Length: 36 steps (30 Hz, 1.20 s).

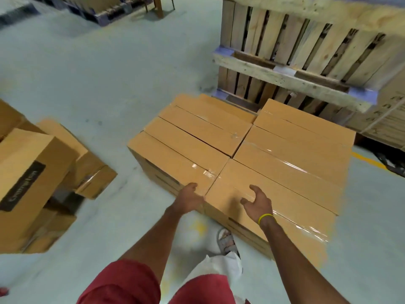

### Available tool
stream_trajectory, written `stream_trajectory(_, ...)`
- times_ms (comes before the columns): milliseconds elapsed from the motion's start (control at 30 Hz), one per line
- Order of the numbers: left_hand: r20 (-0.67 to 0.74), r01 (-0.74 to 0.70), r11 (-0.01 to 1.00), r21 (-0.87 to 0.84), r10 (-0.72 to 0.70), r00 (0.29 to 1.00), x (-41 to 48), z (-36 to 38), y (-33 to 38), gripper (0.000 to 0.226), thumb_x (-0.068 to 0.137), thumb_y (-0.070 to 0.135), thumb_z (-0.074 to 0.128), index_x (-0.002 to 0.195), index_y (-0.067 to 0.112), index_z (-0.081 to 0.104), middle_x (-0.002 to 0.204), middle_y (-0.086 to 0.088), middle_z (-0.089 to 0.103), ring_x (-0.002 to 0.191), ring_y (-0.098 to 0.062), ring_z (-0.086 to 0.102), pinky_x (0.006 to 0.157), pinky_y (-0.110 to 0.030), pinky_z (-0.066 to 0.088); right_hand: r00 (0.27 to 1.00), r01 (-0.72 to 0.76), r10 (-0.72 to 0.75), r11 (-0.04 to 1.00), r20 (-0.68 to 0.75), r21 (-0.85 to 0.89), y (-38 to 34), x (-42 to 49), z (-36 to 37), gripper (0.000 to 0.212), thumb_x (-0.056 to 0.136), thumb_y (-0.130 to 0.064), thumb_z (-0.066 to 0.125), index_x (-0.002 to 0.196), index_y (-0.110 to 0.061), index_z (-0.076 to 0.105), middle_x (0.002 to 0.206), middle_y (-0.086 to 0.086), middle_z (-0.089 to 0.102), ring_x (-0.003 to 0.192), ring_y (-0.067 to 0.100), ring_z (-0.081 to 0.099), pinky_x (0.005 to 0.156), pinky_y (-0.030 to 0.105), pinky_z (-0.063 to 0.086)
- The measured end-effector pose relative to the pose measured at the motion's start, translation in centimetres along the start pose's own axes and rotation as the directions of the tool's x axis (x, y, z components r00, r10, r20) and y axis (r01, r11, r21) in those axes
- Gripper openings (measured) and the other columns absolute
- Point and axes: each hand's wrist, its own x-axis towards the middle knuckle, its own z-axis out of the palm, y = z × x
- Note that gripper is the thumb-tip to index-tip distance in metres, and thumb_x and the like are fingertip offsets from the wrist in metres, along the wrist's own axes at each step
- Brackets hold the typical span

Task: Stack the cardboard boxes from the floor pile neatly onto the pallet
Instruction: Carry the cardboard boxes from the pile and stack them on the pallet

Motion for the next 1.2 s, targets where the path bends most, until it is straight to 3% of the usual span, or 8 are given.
stream_trajectory(167,-0.062,0.01,1.0,-0.008,-0.01,0.998,-7.1,-5.1,-6.7,0.072,0.091,0.025,0.08,0.153,0.009,0.047,0.152,-0.011,0.053,0.135,-0.024,0.055,0.103,-0.026,0.044,0.996,0.045,-0.044,0.999,0.072,-0.002,-1.6,-7.3,7.4,0.062,0.092,-0.028,0.069,0.149,-0.023,0.045,0.149,0.011,0.049,0.134,0.033,0.047,0.102,0.033,0.043)
stream_trajectory(267,-0.099,0.051,0.998,-0.039,-0.055,0.994,-11.2,-7.4,-10.7,0.068,0.09,0.027,0.081,0.149,0.012,0.05,0.147,-0.011,0.057,0.133,-0.023,0.056,0.098,-0.024,0.044,0.989,0.066,-0.061,0.997,0.132,-0.035,-2.3,-11.7,11.0,0.058,0.089,-0.033,0.071,0.143,-0.03,0.05,0.139,0.008,0.058,0.127,0.032,0.055,0.102,0.035,0.046)
stream_trajectory(400,-0.151,0.079,0.985,-0.153,-0.102,0.983,-15.0,-10.0,-15.3,0.066,0.09,0.024,0.081,0.147,0.011,0.052,0.144,-0.013,0.059,0.123,-0.022,0.059,0.091,-0.024,0.045,0.978,0.115,-0.09,0.986,0.19,-0.123,-3.2,-15.5,14.9,0.061,0.092,-0.032,0.069,0.148,-0.022,0.048,0.139,0.008,0.06,0.137,0.032,0.046,0.112,0.039,0.039)
stream_trajectory(633,-0.281,0.068,0.923,-0.378,-0.185,0.942,-21.1,-16.7,-23.4,0.061,0.091,0.027,0.08,0.144,0.012,0.054,0.135,-0.009,0.062,0.118,-0.024,0.061,0.102,-0.037,0.053,0.949,0.2,-0.173,0.977,0.263,-0.08,-8.3,-19.1,23.2,0.052,0.094,-0.019,0.069,0.142,-0.01,0.052,0.141,0.005,0.057,0.13,0.023,0.054,0.102,0.03,0.042)
stream_trajectory(767,-0.353,0.065,0.875,-0.48,-0.26,0.899,-24.4,-21.1,-29.3,0.052,0.092,0.03,0.08,0.137,0.015,0.058,0.125,-0.006,0.066,0.113,-0.024,0.064,0.096,-0.032,0.054,0.89,0.273,-0.222,0.959,0.398,-0.074,-12.3,-20.6,30.1,0.048,0.091,-0.015,0.072,0.136,-0.013,0.058,0.138,0.006,0.06,0.109,0.017,0.064,0.098,0.035,0.05)
stream_trajectory(900,-0.399,0.055,0.82,-0.569,-0.334,0.854,-27.0,-25.6,-35.9,0.048,0.089,0.03,0.083,0.129,0.012,0.063,0.116,-0.011,0.071,0.11,-0.027,0.069,0.096,-0.037,0.057,0.835,0.356,-0.279,0.931,0.474,-0.079,-16.6,-22.0,37.7,0.041,0.088,-0.015,0.075,0.127,-0.016,0.064,0.126,0.003,0.066,0.088,-0.005,0.062,0.092,0.033,0.053)
stream_trajectory(1000,-0.402,0.063,0.774,-0.63,-0.394,0.826,-28.1,-28.6,-41.0,0.059,0.077,0.038,0.088,0.124,0.01,0.065,0.11,-0.016,0.074,0.106,-0.032,0.072,0.097,-0.047,0.059,0.816,0.386,-0.287,0.917,0.502,-0.102,-19.6,-23.3,43.3,0.039,0.088,-0.017,0.076,0.125,-0.017,0.065,0.123,0.003,0.067,0.088,0.003,0.063,0.083,0.025,0.051)
stream_trajectory(1200,-0.357,0.089,0.696,-0.713,-0.469,0.808,-28.0,-34.5,-47.9,0.046,0.088,0.026,0.084,0.126,0.009,0.065,0.091,-0.002,0.074,0.083,-0.017,0.067,0.073,-0.027,0.049,0.774,0.44,-0.293,0.886,0.562,-0.144,-24.1,-24.8,51.8,0.041,0.089,-0.02,0.076,0.128,-0.017,0.065,0.12,0.0,0.066,0.099,0.01,0.06,0.085,0.019,0.042)
